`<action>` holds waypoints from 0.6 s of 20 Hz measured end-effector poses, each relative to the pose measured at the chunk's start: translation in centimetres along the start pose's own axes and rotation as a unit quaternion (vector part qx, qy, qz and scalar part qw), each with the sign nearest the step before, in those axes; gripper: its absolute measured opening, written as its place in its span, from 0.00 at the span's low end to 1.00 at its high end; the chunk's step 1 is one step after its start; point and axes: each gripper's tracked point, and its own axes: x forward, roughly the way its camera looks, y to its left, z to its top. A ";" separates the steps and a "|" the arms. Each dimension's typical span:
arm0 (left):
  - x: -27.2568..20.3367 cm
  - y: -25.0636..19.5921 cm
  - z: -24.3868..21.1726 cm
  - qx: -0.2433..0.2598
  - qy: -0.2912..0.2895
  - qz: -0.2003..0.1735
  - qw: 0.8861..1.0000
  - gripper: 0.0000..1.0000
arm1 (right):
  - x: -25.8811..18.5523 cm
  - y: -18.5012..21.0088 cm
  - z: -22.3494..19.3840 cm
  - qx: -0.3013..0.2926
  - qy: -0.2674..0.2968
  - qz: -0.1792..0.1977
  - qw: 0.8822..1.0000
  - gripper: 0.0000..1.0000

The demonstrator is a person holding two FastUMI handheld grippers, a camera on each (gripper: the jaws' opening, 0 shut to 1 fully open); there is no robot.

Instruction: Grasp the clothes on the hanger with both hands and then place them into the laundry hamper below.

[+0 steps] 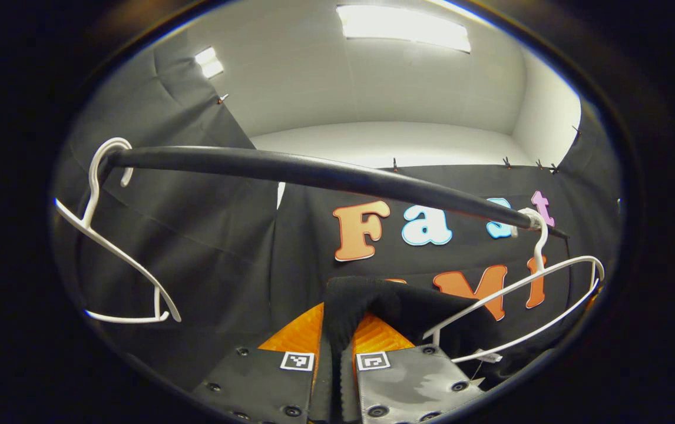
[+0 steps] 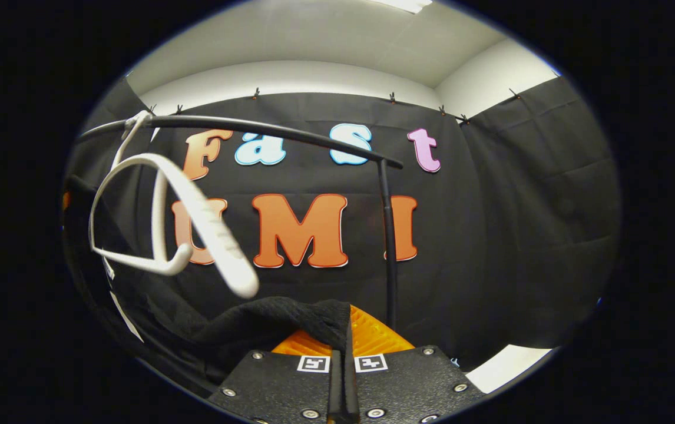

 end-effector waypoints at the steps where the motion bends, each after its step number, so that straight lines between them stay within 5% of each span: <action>1: 0.2 0.1 -0.2 0.006 0.000 0.001 1.000 0.12 | -0.3 0.8 -0.7 0.005 0.005 0.007 1.000 0.01; 12: -0.6 4.8 -4.0 0.014 0.034 0.042 0.998 0.12 | -5.7 7.2 -2.7 0.018 0.010 0.053 0.998 0.01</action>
